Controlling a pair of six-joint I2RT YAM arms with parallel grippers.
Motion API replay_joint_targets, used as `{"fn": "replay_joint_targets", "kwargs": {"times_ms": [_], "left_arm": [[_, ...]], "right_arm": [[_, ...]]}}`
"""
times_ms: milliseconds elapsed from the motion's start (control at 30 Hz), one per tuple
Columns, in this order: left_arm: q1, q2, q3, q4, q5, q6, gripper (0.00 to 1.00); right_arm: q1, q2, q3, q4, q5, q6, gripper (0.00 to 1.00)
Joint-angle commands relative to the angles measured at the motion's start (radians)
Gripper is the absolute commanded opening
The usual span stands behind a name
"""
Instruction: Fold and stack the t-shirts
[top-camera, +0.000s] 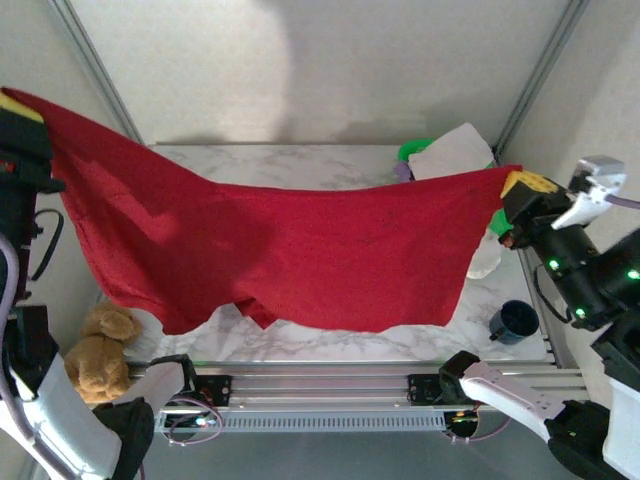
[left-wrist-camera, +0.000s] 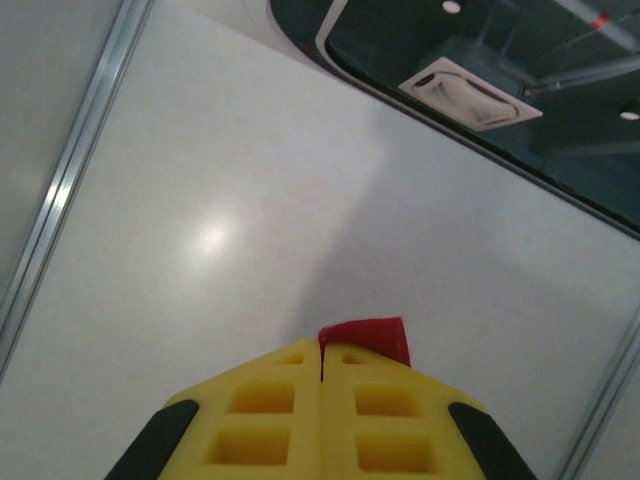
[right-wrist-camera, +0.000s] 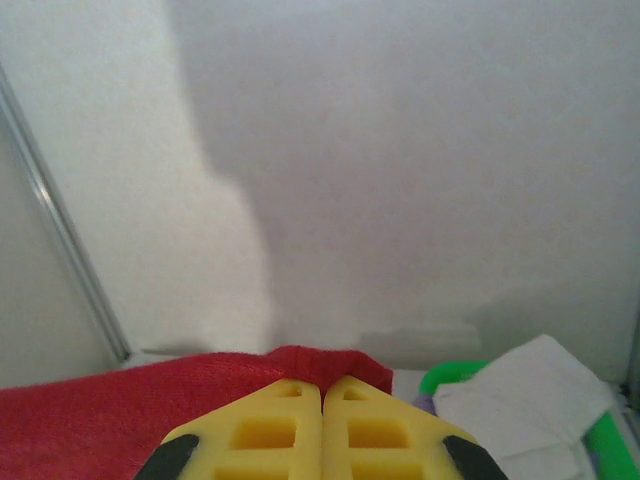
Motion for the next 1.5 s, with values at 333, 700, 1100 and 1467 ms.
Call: {"fn": "replay_joint_targets", "kwargs": {"times_ms": [333, 700, 1100, 1467], "left_arm": [[-0.009, 0.048, -0.131, 0.148, -0.066, 0.08, 0.0], [-0.011, 0.068, -0.146, 0.218, -0.102, 0.106, 0.0], [-0.011, 0.038, 0.052, 0.204, -0.132, 0.109, 0.0], [-0.011, -0.016, 0.025, 0.191, -0.163, 0.131, 0.0]], "right_arm": [[-0.005, 0.145, 0.006, 0.095, 0.075, -0.107, 0.0], [-0.006, 0.202, 0.102, 0.08, 0.013, -0.124, 0.0], [-0.005, 0.105, 0.2, 0.017, -0.114, -0.09, 0.0], [-0.006, 0.084, 0.244, 0.001, -0.117, -0.07, 0.0]]}}
